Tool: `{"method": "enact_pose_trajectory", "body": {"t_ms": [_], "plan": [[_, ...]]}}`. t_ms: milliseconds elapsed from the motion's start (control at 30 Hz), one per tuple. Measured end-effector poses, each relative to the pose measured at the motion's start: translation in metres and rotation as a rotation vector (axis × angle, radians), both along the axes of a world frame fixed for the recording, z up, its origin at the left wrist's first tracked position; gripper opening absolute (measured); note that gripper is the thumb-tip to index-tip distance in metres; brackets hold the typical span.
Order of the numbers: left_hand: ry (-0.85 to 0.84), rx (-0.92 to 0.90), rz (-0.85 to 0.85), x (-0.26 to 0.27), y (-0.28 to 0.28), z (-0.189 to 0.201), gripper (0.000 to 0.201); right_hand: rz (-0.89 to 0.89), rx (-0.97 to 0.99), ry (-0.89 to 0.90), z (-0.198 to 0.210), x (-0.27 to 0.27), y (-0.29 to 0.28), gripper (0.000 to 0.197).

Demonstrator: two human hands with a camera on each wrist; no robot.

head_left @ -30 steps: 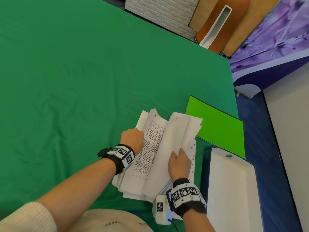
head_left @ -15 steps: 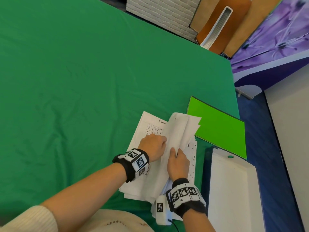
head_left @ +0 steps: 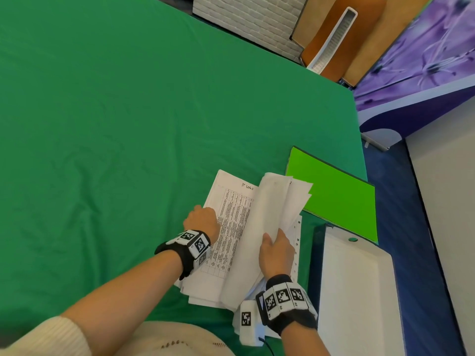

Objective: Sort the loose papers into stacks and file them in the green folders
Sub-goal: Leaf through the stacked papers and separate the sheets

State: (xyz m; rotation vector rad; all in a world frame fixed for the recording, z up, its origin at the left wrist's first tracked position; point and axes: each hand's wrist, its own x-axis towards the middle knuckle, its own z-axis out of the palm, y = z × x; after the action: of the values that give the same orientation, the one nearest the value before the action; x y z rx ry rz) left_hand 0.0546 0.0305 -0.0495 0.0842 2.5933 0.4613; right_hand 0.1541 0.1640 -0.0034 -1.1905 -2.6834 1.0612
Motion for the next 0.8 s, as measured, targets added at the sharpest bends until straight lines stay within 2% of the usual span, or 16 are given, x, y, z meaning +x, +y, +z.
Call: {"method": "enact_pose_trajectory", "body": {"t_ms": [133,300,367,467,533,633,700,800], "plan": [[0.09,0.095,0.056,0.006,0.004,-0.001,0.027,0.002,-0.001,0.003,0.0,0.001,-0.002,0.03],[0.157,0.348,0.119,0.006,0.008,0.012,0.041,-0.029,-0.007,0.013,0.0,0.003,0.002,0.031],[0.171,0.474,0.065,0.01,0.012,0.016,0.044,-0.033,-0.006,0.014,-0.002,0.003,0.002,0.031],[0.089,0.589,-0.031,0.018,0.017,0.019,0.03,-0.019,0.013,0.005,-0.003,0.003,-0.001,0.034],[0.074,0.525,0.0,0.019,0.016,0.013,0.033,-0.017,0.016,-0.003,-0.003,0.003,-0.002,0.036],[0.128,0.223,0.129,0.015,0.003,0.003,0.028,-0.019,0.024,-0.002,-0.004,0.004,0.0,0.037],[0.11,0.057,0.132,0.013,-0.004,-0.005,0.042,-0.027,0.022,0.011,-0.005,0.005,0.002,0.034],[0.102,0.027,0.118,0.01,-0.008,-0.013,0.051,-0.029,0.025,0.014,-0.006,0.006,0.002,0.032]]}}
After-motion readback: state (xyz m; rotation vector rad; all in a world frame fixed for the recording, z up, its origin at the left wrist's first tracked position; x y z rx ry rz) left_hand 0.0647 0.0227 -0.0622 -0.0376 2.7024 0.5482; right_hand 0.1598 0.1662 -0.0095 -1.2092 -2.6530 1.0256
